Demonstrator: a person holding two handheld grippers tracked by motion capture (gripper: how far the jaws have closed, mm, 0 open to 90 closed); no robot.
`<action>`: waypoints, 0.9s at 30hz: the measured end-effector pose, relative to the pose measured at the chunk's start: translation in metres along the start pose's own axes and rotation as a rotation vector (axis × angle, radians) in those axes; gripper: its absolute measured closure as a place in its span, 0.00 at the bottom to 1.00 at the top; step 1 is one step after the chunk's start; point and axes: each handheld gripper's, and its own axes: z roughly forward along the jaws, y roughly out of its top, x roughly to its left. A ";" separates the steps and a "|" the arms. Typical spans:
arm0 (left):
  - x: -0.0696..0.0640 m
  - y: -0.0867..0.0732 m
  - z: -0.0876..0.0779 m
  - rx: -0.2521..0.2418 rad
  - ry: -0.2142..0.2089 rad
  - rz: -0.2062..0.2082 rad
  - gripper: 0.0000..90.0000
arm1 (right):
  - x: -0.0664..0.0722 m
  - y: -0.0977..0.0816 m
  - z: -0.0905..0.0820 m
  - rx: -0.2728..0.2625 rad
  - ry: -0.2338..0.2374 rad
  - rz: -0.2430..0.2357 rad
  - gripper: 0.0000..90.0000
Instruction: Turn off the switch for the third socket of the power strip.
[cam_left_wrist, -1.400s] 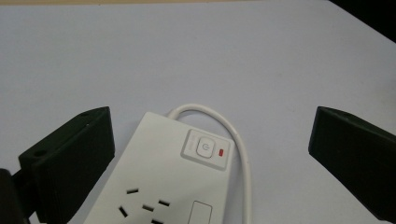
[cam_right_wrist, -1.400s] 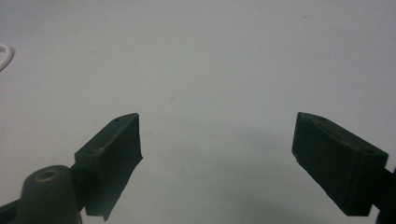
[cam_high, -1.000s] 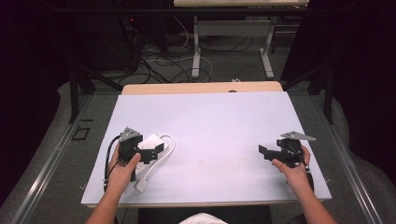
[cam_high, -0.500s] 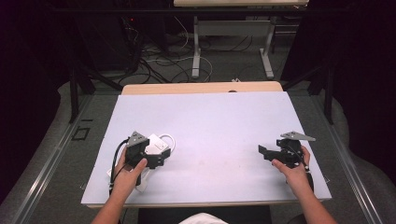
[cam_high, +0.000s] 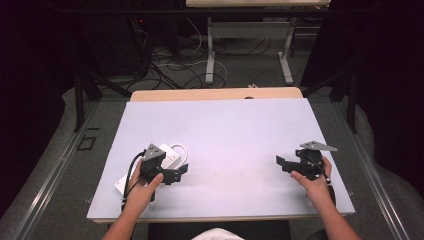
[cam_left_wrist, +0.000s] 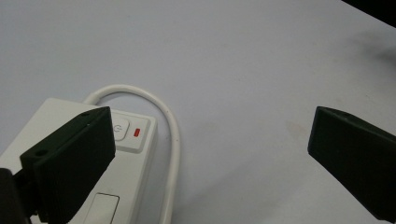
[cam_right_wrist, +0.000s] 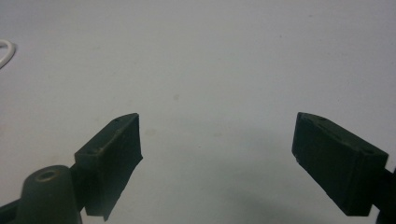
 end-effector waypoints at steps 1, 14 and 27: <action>0.000 0.000 -0.001 0.013 -0.006 0.003 0.01 | 0.000 0.000 0.000 0.000 0.000 0.000 0.17; 0.001 -0.002 0.002 0.009 -0.004 -0.003 0.01 | 0.000 0.000 0.001 0.001 0.004 0.000 0.17; 0.002 -0.001 0.002 0.017 -0.006 -0.006 0.01 | -0.001 -0.001 0.002 0.008 0.001 0.006 0.17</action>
